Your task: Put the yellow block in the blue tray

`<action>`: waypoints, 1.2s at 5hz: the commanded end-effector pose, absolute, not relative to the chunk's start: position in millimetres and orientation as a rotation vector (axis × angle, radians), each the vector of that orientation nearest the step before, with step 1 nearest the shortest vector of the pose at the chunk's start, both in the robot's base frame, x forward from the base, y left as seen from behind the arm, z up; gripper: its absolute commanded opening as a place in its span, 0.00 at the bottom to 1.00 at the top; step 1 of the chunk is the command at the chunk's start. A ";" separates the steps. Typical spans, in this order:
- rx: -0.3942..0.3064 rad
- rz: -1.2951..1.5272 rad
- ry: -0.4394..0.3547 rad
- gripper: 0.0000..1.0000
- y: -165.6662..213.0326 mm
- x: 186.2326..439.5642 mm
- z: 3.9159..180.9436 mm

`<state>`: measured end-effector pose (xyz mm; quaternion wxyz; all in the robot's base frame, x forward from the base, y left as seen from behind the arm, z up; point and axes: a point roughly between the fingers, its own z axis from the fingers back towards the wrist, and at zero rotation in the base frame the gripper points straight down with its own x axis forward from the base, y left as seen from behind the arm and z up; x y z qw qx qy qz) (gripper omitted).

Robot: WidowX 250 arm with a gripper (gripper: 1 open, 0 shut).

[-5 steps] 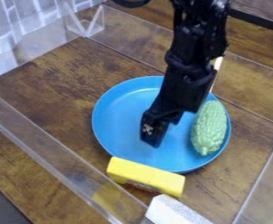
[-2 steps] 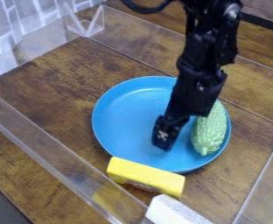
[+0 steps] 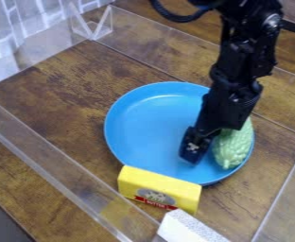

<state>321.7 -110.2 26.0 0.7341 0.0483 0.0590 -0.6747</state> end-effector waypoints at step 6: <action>0.134 -1.445 0.107 1.00 -24.2 312.6 62.7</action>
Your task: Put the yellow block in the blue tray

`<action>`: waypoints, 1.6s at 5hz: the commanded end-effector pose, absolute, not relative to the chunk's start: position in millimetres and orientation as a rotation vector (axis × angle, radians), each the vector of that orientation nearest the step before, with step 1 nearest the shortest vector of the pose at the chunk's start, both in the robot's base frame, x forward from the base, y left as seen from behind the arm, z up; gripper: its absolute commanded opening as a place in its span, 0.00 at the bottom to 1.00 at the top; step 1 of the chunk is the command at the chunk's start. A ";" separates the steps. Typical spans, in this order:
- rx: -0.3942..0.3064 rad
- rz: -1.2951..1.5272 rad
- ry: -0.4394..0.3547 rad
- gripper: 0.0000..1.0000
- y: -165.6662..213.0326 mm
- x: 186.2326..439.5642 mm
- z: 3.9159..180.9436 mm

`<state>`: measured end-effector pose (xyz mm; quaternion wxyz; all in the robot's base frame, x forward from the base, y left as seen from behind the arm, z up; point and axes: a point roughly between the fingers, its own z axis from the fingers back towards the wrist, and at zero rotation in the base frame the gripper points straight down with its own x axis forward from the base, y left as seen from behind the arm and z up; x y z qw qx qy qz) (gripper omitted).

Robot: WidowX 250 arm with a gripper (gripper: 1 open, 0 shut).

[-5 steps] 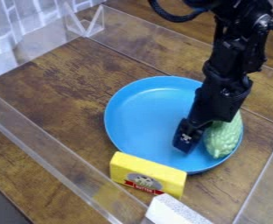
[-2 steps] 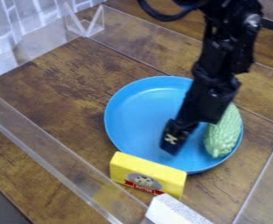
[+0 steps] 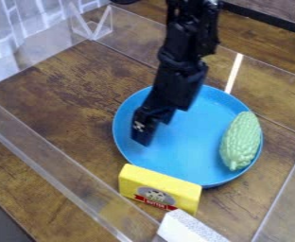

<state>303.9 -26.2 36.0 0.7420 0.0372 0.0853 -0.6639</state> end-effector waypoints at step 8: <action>0.131 -1.554 0.093 1.00 -43.3 303.1 29.9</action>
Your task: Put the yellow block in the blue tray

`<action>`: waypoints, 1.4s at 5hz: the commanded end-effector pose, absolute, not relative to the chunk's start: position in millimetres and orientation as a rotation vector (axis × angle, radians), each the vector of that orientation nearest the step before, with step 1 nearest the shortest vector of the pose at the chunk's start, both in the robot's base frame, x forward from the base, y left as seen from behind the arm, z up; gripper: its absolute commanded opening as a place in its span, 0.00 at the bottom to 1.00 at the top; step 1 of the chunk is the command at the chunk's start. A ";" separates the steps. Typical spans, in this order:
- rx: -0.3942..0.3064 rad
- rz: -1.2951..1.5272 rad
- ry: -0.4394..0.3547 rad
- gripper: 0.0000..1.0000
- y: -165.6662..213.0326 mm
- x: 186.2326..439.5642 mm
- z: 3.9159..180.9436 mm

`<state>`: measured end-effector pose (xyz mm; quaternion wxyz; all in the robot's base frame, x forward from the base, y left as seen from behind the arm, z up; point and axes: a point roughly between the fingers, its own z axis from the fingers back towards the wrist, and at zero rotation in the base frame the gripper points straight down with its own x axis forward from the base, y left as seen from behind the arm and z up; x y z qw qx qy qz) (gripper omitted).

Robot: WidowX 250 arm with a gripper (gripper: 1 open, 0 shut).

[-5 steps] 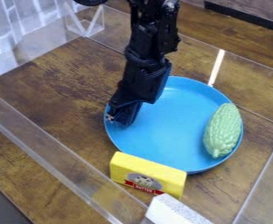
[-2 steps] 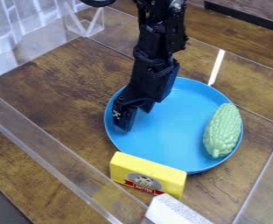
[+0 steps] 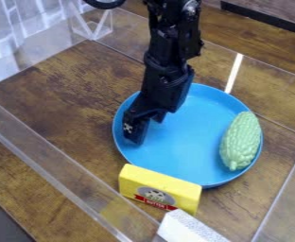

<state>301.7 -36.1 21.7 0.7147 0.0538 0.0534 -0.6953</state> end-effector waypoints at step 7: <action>0.087 -1.536 0.038 1.00 -90.8 288.0 17.9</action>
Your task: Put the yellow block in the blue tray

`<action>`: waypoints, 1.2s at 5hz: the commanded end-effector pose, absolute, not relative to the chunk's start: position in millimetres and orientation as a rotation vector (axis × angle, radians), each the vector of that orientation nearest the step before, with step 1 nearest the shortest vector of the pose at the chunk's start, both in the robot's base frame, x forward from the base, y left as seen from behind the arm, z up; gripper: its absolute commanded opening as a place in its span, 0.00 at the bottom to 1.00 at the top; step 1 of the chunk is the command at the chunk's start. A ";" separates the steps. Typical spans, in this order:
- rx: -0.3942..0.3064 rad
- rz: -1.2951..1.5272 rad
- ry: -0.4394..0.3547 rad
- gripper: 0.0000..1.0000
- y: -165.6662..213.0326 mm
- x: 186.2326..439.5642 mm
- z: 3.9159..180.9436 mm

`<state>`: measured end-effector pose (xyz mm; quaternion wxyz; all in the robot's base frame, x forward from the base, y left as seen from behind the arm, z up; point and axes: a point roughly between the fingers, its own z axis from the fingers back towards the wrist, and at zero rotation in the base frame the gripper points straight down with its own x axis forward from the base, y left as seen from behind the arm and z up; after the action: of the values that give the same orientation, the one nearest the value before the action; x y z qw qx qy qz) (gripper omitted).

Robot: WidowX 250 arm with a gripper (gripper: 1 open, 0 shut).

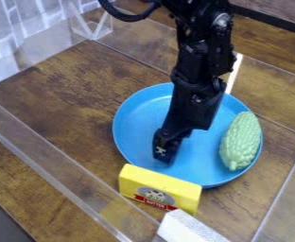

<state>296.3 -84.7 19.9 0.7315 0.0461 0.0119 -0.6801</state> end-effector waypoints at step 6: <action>0.038 -1.790 0.003 0.00 -127.0 264.6 17.3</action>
<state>273.0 -125.0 17.8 0.6361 0.0220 -0.0062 -0.7713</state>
